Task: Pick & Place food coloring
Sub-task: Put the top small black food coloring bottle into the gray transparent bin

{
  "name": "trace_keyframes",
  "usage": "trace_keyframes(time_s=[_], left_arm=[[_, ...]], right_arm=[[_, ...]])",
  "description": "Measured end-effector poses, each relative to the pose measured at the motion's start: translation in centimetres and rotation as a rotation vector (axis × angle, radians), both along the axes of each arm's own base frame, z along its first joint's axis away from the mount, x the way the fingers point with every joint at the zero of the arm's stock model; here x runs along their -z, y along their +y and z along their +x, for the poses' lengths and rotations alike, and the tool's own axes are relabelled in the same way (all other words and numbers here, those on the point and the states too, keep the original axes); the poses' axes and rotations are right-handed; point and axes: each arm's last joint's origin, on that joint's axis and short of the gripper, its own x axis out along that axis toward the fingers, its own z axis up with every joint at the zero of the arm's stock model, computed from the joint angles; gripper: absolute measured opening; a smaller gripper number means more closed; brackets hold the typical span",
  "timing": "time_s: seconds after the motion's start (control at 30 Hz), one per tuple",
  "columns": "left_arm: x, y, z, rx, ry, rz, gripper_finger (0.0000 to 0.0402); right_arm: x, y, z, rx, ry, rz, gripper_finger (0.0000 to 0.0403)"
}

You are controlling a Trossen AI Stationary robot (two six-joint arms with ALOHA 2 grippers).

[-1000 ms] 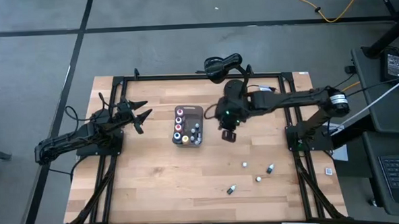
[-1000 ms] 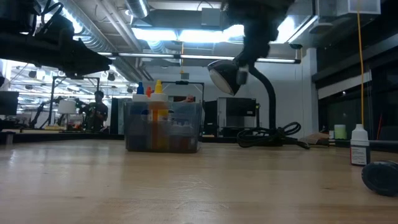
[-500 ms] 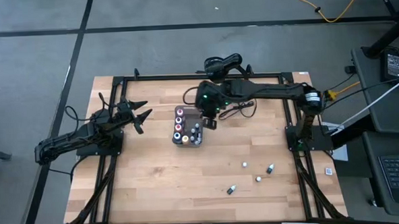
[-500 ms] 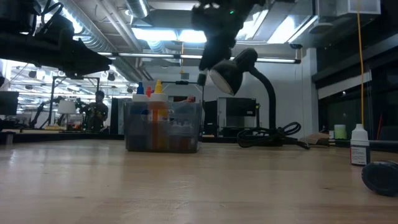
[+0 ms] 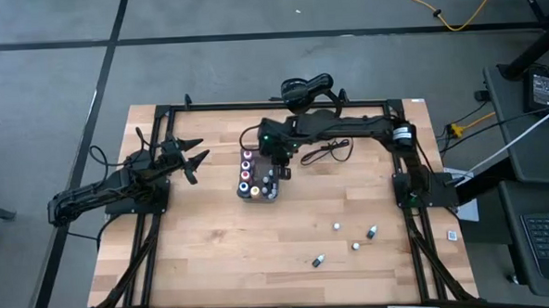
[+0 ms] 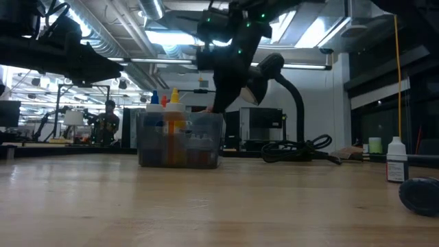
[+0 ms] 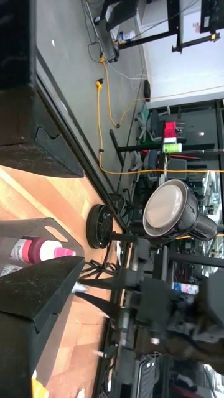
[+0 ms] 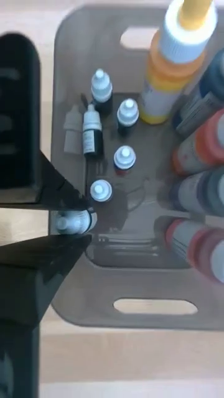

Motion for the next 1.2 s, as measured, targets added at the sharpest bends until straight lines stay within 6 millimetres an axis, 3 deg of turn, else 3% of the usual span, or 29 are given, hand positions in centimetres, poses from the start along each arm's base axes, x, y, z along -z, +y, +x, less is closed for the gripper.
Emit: trace_keyframes(time_s=[0.43, 1.0, 1.2], left_arm=[[0.0, 0.0, 0.0, 0.0, 0.0, 0.0, 0.0212], [0.0, 0.0, 0.0, 0.0, 0.0, 0.0, 0.0212], [0.0, 0.0, 0.0, 0.0, 0.0, 0.0, 0.0212]], right_arm=[[2.6, -0.7, 1.1, -0.046, 0.019, -0.021, 0.0055], [3.5, -2.5, 1.3, -0.057, -0.01, -0.05, 0.0055], [5.1, -2.6, 1.8, -0.06, 0.012, -0.036, 0.0055]])
